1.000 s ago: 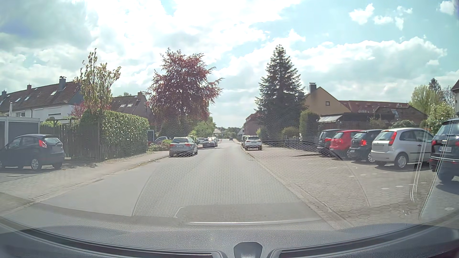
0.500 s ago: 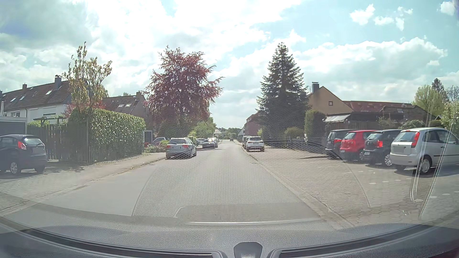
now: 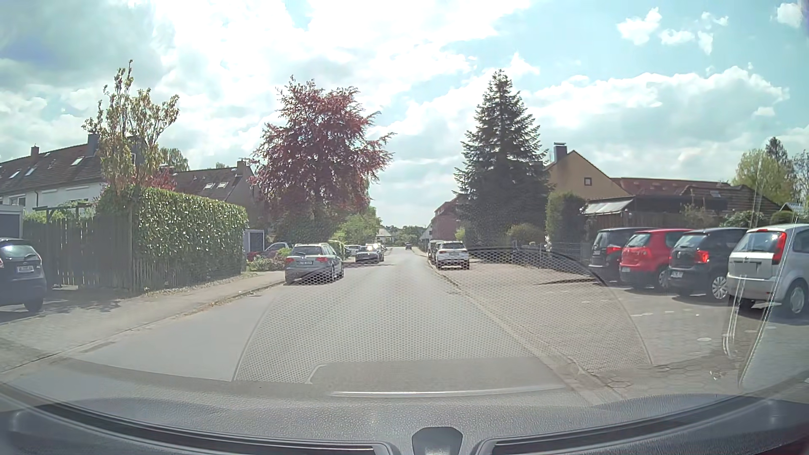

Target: Follow the waypoints while adhering to traffic rules and regulations

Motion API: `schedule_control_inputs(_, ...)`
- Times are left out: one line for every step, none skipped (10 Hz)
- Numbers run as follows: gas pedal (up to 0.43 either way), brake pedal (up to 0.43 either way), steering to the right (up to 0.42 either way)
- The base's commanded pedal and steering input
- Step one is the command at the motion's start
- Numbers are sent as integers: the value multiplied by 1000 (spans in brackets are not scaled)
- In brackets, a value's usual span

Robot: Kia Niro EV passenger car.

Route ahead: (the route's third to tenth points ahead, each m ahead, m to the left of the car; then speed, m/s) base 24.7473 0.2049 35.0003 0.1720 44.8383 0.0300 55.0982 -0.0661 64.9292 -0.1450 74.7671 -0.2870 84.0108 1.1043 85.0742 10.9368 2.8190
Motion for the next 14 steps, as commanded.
schedule_control_inputs(0, 0, -4)
schedule_control_inputs(0, 0, -3)
schedule_control_inputs(0, 0, 0)
schedule_control_inputs(0, 0, 0)
schedule_control_inputs(0, 0, 0)
schedule_control_inputs(0, 0, -1)
schedule_control_inputs(0, 0, -1)
schedule_control_inputs(0, 0, -2)
schedule_control_inputs(0, 0, -3)
schedule_control_inputs(0, 0, -3)
schedule_control_inputs(0, 0, -3)
schedule_control_inputs(0, 0, -3)
schedule_control_inputs(0, 0, -3)
schedule_control_inputs(0, 0, -3)
